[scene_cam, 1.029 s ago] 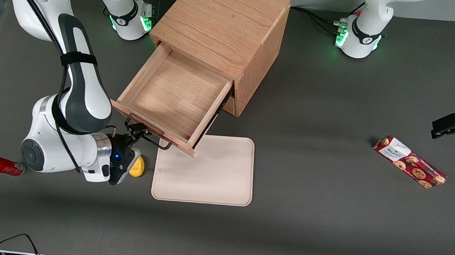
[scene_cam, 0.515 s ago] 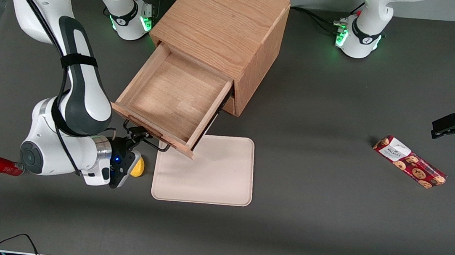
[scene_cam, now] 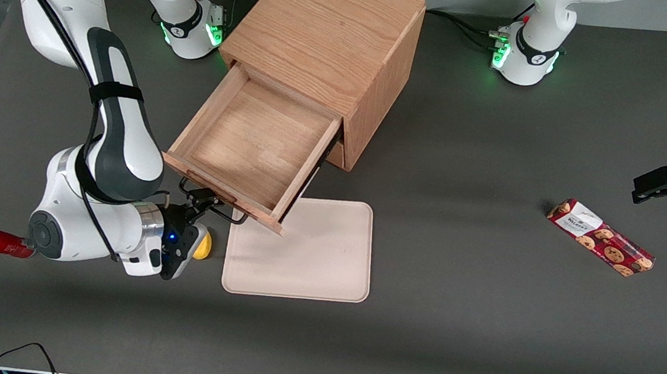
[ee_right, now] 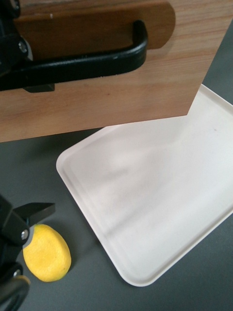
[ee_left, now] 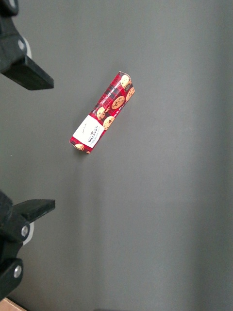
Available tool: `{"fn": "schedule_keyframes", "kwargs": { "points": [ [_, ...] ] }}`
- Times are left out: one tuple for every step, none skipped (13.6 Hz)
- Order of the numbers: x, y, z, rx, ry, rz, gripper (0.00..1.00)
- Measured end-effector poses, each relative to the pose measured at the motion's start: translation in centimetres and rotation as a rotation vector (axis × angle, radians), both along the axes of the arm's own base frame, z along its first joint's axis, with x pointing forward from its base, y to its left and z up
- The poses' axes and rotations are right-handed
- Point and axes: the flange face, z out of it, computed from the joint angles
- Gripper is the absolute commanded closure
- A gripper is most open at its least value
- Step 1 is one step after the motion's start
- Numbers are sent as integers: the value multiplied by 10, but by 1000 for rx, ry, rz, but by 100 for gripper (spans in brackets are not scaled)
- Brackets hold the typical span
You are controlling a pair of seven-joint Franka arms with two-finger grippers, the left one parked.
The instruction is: Open upper drawer
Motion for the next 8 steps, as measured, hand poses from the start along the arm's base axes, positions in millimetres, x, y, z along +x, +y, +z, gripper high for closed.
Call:
{"fn": "schedule_keyframes", "kwargs": {
  "points": [
    [1,-2,0,1,1,0,0],
    [1,-3,0,4,1,2,0],
    [2,-3,0,5,1,3,0],
    [2,-3,0,7,1,5,0],
    [2,-4,0,9,-1,8,0],
    [2,-4,0,12,-2,11,0],
    [2,-4,0,14,-3,12,0],
    [2,-4,0,15,-2,11,0]
  ]
}}
